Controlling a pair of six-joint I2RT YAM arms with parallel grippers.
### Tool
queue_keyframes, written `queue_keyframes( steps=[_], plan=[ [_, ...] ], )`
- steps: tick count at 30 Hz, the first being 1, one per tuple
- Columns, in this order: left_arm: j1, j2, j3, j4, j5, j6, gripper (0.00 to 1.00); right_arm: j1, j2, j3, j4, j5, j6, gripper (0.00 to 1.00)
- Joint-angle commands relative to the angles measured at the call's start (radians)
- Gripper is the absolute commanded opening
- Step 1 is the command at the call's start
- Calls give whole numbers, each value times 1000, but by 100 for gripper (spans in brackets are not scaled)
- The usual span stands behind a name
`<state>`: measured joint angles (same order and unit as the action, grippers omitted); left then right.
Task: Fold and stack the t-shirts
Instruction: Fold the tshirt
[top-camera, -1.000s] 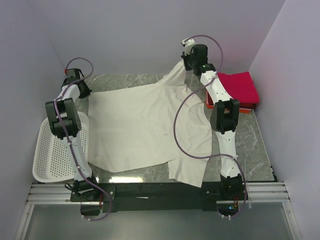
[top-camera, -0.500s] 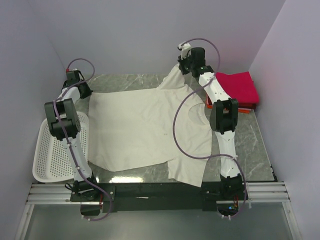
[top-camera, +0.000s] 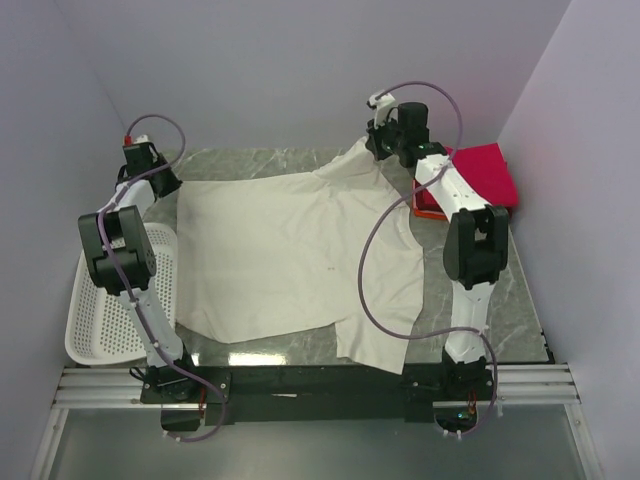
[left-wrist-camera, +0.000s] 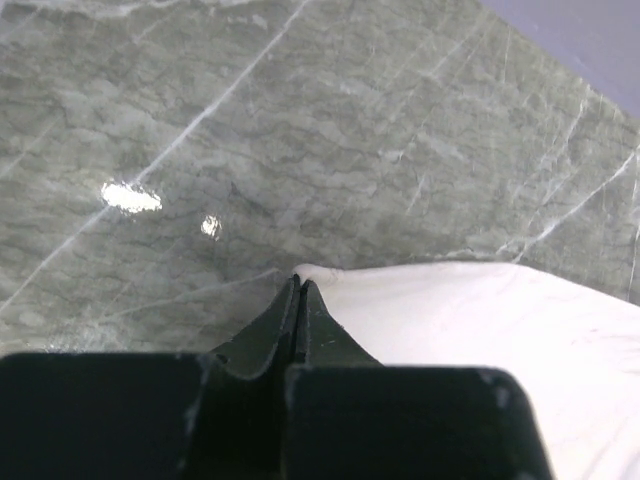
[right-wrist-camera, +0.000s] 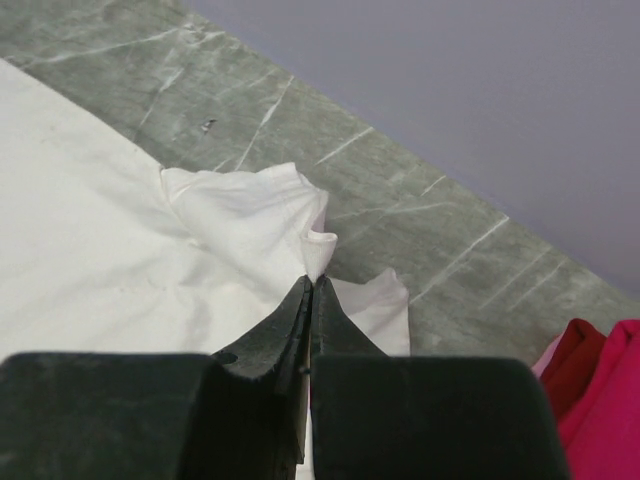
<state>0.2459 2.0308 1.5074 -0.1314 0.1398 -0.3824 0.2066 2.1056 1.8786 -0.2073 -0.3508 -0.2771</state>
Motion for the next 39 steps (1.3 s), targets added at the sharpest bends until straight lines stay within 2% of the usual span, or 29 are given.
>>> queue_keyframes(
  steps=[1, 12, 19, 39],
  plan=[
    [6, -63, -33, 35, 38, 5, 1, -9, -125, -108, 103, -31, 3, 0],
    [15, -145, -131, 67, 72, 19, 0, -21, -272, -349, 181, -31, -14, 0],
    [30, -257, -225, 81, 70, 11, 0, -49, -318, -409, 203, -53, 7, 0],
    [33, -383, -346, -8, -17, 20, 0, -55, -480, -630, 194, -120, 1, 0]
  ],
)
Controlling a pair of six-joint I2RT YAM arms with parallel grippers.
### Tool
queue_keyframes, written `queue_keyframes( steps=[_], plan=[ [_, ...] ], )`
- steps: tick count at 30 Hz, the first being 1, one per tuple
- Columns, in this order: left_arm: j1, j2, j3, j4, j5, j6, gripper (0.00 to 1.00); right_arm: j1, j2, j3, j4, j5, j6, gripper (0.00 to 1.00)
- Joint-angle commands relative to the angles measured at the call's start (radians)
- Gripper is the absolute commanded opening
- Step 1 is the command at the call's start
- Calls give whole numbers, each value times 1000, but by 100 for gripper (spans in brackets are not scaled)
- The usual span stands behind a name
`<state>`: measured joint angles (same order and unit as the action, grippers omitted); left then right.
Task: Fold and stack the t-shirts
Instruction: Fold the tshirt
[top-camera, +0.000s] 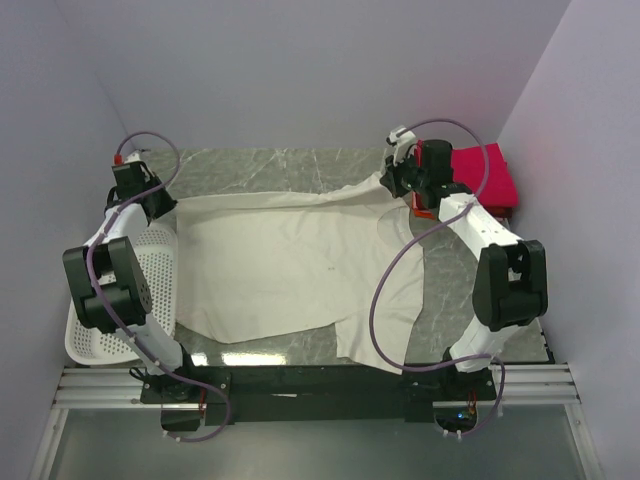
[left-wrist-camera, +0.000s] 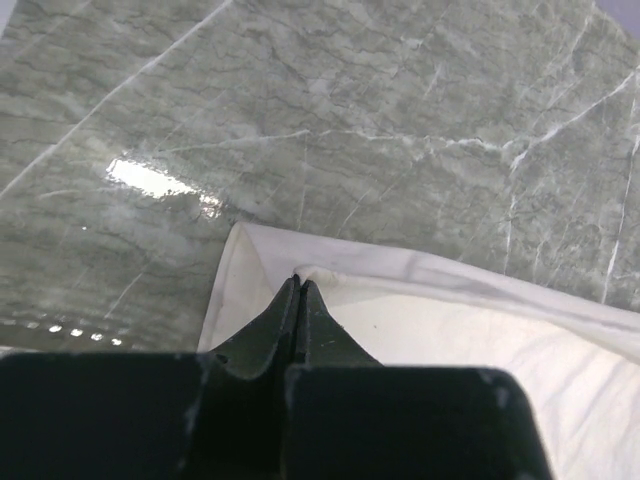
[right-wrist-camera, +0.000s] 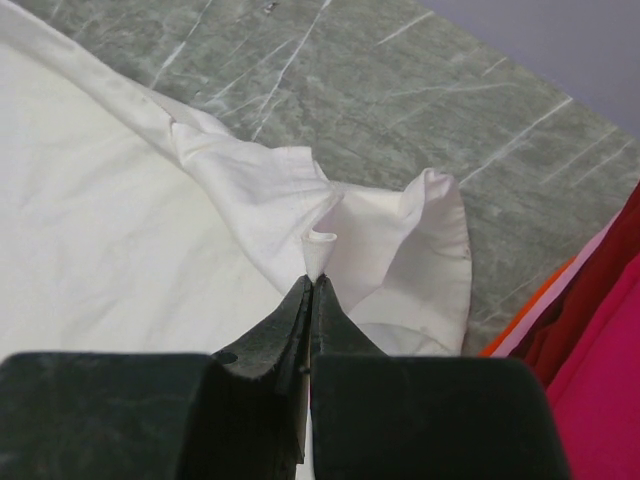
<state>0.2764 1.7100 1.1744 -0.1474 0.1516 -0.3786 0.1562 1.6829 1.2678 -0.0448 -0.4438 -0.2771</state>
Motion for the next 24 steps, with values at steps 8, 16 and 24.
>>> queue_keyframes(
  steps=[8, 16, 24],
  plan=[
    [3, -38, 7, -23, -73, 14, 0, 0, -89, -53, 10, -53, -14, 0],
    [4, -16, 13, -34, -83, 20, 0, 6, -117, -74, -13, -64, -27, 0],
    [3, -12, 13, -35, -81, 21, 0, 8, -141, -113, -32, -64, -51, 0]
  ],
)
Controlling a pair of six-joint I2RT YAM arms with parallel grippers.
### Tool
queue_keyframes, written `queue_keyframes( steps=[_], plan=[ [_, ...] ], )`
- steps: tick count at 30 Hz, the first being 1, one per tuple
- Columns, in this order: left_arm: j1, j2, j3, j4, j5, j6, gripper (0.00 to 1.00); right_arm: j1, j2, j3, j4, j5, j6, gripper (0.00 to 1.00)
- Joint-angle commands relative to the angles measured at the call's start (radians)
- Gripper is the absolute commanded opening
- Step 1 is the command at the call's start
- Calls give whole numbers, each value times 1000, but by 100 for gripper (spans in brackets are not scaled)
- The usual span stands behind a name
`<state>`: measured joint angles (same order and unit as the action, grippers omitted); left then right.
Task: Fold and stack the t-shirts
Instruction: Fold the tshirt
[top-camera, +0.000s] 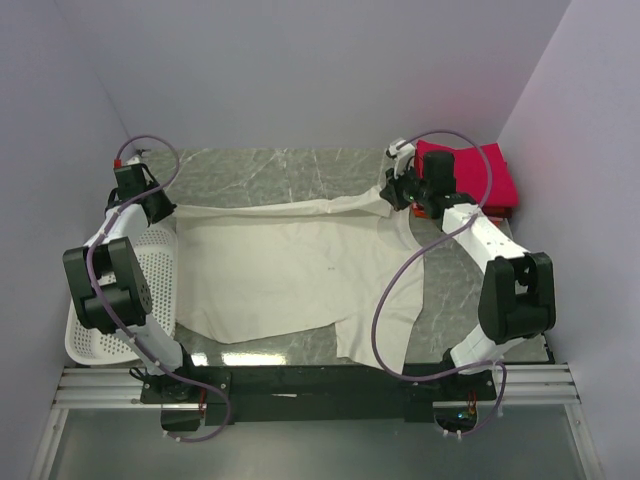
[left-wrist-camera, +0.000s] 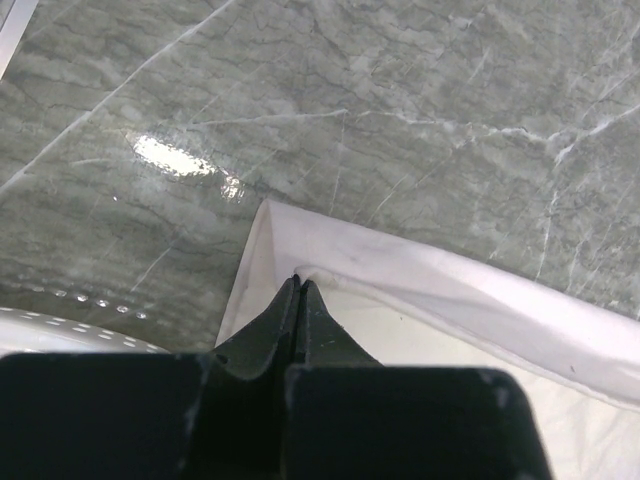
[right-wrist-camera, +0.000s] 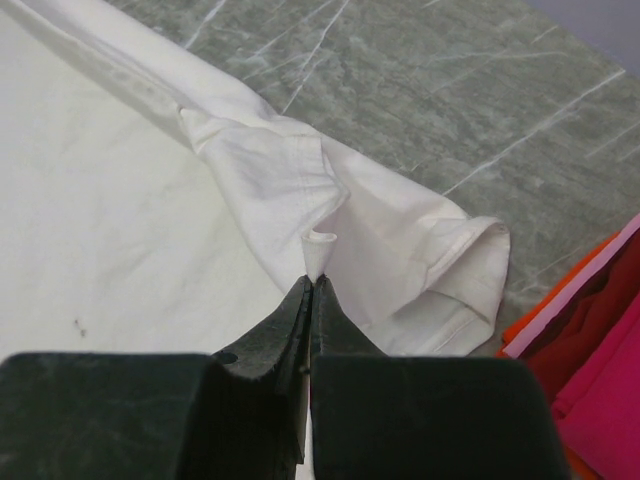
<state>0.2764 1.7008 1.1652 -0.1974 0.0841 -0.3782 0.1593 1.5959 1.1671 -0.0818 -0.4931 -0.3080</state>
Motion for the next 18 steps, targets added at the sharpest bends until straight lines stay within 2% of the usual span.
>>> queue_keyframes(
  steps=[1, 15, 17, 18],
  plan=[
    [4, -1, 24, 13, -14, 22, 0, 8, -56, -15, 5, -15, -25, 0],
    [3, -1, 31, 1, -18, 41, 1, 9, -97, -60, -13, -16, -39, 0],
    [3, -21, 21, 10, -35, 38, 6, 8, -99, -66, -13, -15, -39, 0],
    [3, -55, 13, 19, -58, 35, 13, 9, -97, -66, -13, -15, -40, 0]
  ],
)
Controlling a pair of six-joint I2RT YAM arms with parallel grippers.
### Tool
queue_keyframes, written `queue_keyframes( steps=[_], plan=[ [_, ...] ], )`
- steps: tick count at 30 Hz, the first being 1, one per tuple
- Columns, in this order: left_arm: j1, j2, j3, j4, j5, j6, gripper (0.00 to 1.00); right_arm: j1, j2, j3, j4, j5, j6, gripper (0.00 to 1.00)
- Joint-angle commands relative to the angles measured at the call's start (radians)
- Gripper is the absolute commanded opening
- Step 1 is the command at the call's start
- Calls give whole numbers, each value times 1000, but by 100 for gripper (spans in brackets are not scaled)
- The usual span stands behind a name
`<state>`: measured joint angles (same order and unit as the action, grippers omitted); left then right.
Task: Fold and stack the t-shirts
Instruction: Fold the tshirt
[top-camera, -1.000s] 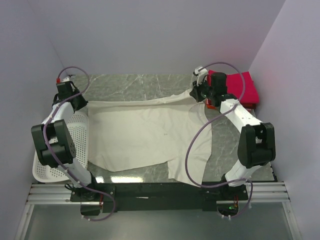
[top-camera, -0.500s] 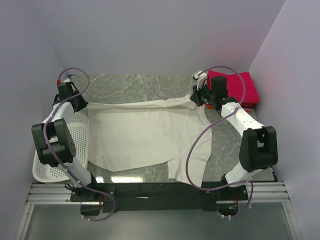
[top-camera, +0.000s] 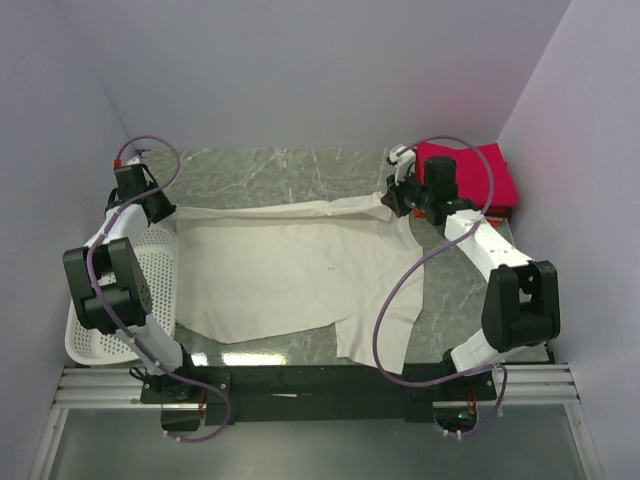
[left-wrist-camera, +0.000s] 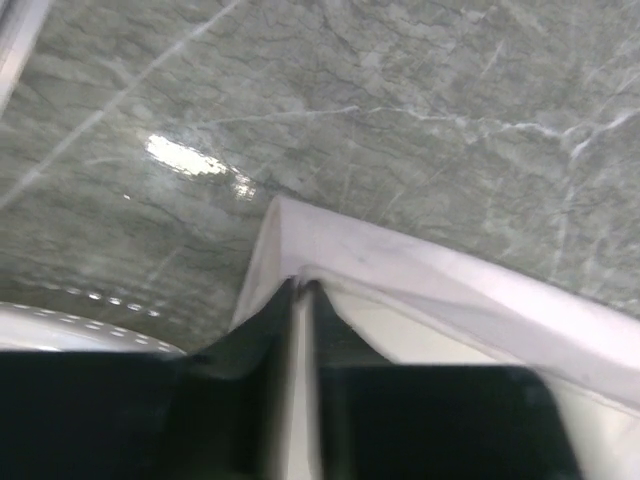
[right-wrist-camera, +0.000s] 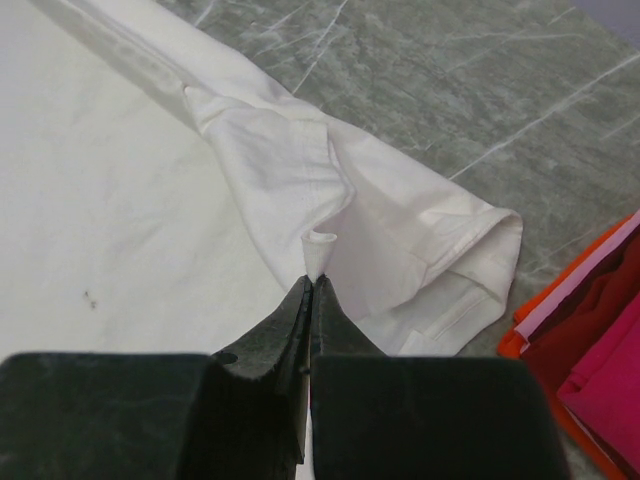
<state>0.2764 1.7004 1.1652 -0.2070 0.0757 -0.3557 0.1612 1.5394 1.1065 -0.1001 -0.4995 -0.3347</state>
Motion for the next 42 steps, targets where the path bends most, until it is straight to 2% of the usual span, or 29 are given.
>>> queue_keyframes(
  steps=[1, 2, 7, 9, 18, 23, 25, 26, 28, 29, 30, 33, 35, 36, 38, 39, 40, 41, 42],
  plan=[
    [3, -79, -11, 44, -60, 5, 30, 6, -39, -7, 2, -8, -12, 0],
    [6, -102, -25, 64, -66, 3, 35, 6, -38, -7, 2, -10, -12, 0],
    [12, -237, -85, 147, -54, -11, 39, 11, -22, -8, -15, -19, -20, 0],
    [15, -284, -116, 182, -57, -20, 44, 12, -22, -14, -18, -17, -27, 0],
    [20, -356, -113, 167, 2, -40, 48, 20, -22, -40, -76, -34, -84, 0],
    [18, -415, -128, 155, 50, -46, 51, 49, -19, -54, -145, -40, -174, 0],
    [18, -449, -142, 152, 82, -49, 53, 69, -28, -82, -206, -34, -267, 0],
    [18, -471, -150, 155, 93, -52, 54, 77, -35, -94, -228, -34, -303, 10],
    [17, -487, -164, 147, 153, -52, 61, 87, -54, -149, -283, -10, -417, 21],
    [6, -490, -157, 124, 163, -46, 64, 90, -65, -171, -277, 13, -432, 38],
    [-8, -493, -144, 69, 168, -23, 70, 92, -87, -190, -273, 25, -460, 43],
    [-78, -534, -163, 37, 133, 18, 71, 71, -128, -221, -267, 70, -475, 55],
    [-132, -558, -179, 23, 104, 37, 71, 64, -130, -185, -268, 58, -463, 61],
    [-147, -576, -194, 18, 102, 56, 71, 64, -90, -156, -277, 49, -420, 68],
    [-183, -591, -206, -11, 84, 76, 70, 66, 3, 13, -355, -42, -382, 69],
    [-190, -610, -222, -23, 75, 96, 70, 69, 128, 88, -448, -80, -332, 69],
    [-198, -619, -229, -29, 67, 107, 70, 69, 198, 240, -492, -112, -305, 69],
    [-212, -648, -242, -37, 41, 115, 70, 70, 264, 318, -534, -175, -284, 69],
    [-218, -663, -272, -37, 24, 127, 70, 73, 389, 454, -608, -192, -253, 69]
  ],
)
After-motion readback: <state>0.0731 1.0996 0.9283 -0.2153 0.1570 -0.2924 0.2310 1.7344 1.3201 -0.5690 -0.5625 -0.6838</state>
